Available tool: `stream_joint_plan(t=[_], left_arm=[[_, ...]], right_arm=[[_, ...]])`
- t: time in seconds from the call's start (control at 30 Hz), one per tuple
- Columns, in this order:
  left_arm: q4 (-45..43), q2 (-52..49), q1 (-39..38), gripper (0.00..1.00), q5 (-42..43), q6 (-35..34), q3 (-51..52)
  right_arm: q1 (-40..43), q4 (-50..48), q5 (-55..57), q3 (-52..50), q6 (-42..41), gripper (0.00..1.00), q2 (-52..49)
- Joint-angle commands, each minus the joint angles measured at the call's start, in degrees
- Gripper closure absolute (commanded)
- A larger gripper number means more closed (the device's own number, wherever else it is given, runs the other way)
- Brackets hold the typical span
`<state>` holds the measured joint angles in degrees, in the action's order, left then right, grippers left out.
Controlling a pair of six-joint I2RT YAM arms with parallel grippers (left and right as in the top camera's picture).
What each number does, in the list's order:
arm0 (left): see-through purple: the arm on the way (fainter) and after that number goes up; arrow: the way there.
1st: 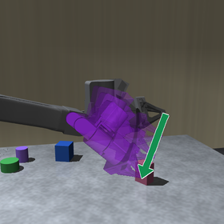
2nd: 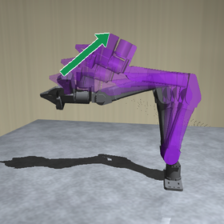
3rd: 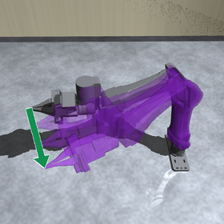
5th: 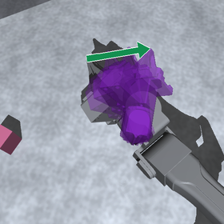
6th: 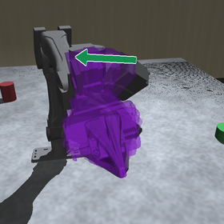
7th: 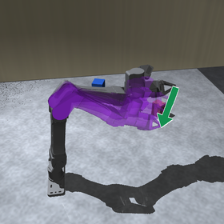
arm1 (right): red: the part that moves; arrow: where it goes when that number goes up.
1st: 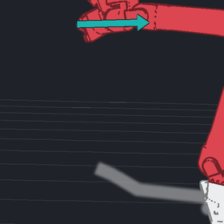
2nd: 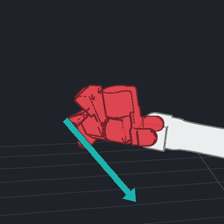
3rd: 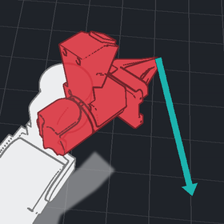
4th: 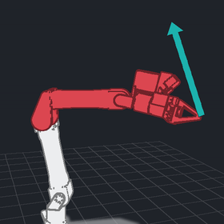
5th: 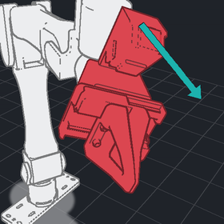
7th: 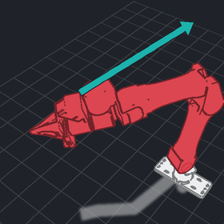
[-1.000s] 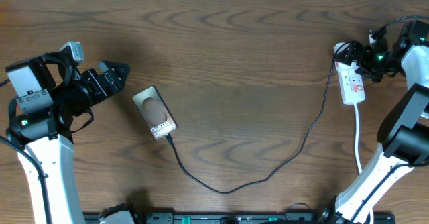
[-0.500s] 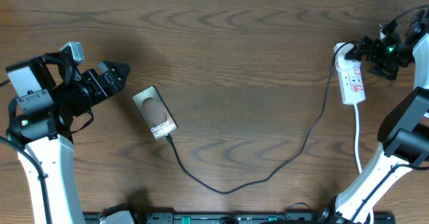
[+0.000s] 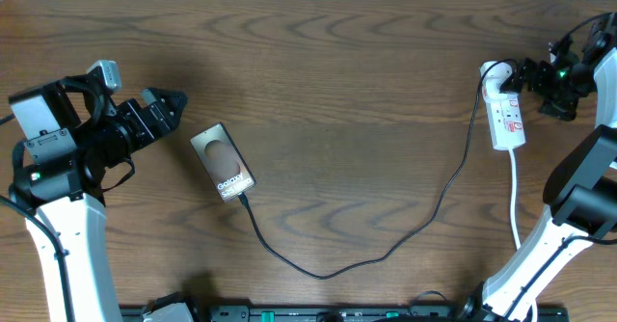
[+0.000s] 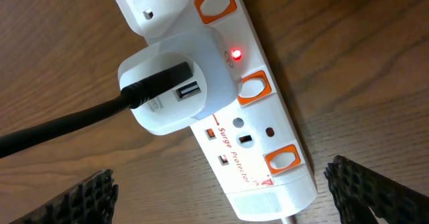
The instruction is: Plug charger to phone and switch on socket
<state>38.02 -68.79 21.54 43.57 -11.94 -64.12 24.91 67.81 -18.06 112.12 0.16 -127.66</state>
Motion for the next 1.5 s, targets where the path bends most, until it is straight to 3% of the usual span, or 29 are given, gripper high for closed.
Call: stream_joint_plan(t=[0.0,1.0,1.47], left_arm=[[0.11,-0.02,0.02,0.09,0.52,0.76,-1.27],[0.13,-0.02,-0.09,0.09,0.50,0.76,-1.20],[10.78,8.02,-0.48,0.09,-17.11,1.44,-0.63]], right_arm=[[0.13,-0.11,0.57,1.25,-0.98,0.01,-0.17],[0.13,-0.11,-0.42,1.25,-3.13,0.01,-0.17],[0.13,-0.11,-0.42,1.25,-3.13,0.01,-0.17]])
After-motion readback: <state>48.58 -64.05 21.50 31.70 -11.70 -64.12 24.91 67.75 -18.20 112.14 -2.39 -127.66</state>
